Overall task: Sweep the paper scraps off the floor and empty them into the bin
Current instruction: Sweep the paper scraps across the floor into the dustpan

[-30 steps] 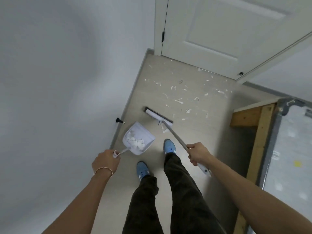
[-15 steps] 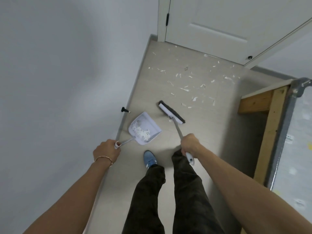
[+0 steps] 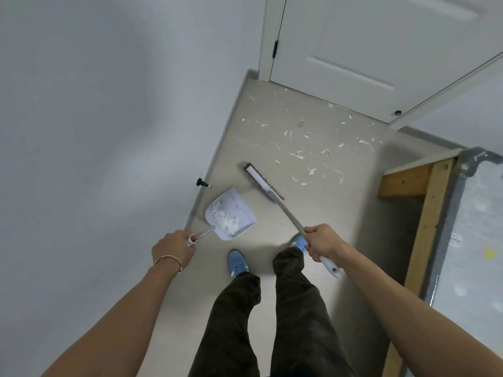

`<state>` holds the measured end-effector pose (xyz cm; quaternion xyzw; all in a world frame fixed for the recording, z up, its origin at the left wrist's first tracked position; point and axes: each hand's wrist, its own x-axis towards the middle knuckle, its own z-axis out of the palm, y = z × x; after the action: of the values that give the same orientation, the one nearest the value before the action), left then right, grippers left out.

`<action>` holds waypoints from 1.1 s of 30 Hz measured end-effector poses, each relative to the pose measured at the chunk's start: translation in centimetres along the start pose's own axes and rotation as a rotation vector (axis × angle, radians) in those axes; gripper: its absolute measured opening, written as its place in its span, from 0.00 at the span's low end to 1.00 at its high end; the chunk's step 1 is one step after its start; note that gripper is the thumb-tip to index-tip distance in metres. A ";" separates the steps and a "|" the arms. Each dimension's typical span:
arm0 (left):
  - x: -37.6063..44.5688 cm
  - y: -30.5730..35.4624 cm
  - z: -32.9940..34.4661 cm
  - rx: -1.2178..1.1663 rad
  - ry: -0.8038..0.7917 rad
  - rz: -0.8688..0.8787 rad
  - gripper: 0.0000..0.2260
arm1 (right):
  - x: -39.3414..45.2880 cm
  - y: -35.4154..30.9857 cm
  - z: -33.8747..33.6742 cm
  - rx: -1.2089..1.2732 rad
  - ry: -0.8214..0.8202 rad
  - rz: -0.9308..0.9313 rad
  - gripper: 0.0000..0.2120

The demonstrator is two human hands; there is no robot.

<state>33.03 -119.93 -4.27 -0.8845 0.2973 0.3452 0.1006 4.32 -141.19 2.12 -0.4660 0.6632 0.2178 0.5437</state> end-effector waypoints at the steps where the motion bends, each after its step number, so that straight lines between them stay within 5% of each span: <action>1: -0.3 0.0 0.1 0.013 -0.005 0.008 0.12 | 0.1 -0.4 0.2 -0.040 0.038 0.010 0.15; 3: -0.6 -0.1 0.0 0.029 -0.014 0.015 0.10 | 0.5 -1.4 0.8 -0.194 0.063 -0.009 0.05; 5: -0.7 -0.2 0.1 0.023 -0.021 0.011 0.09 | 0.7 -2.0 2.0 -0.306 0.058 0.038 0.09; 7: -0.5 -0.5 0.5 0.021 -0.026 -0.008 0.09 | 1.9 -1.5 4.4 -0.332 0.048 0.009 0.02; 9: -0.5 -0.8 0.9 0.023 -0.033 -0.017 0.08 | 1.8 -0.7 7.2 -0.328 -0.027 -0.001 0.15; 12: -0.9 -0.9 1.2 0.013 -0.035 -0.020 0.09 | 0.9 0.0 9.5 -0.392 -0.088 -0.004 0.11; 19: -2.0 -0.7 0.4 -0.021 -0.033 -0.020 0.10 | -0.4 2.2 4.3 -0.185 -0.133 -0.038 0.16; 22: -3.2 0.3 0.1 -0.013 -0.023 -0.004 0.11 | -1.1 3.7 1.4 0.065 -0.071 0.009 0.14; 33: -2.5 11.6 -3.3 0.021 -0.004 0.094 0.11 | 2.6 4.8 -8.4 0.302 0.175 0.056 0.09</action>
<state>26.43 -129.32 0.17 -0.8678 0.3418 0.3481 0.0941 -4.02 -146.62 1.29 -0.3775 0.7458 0.0896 0.5415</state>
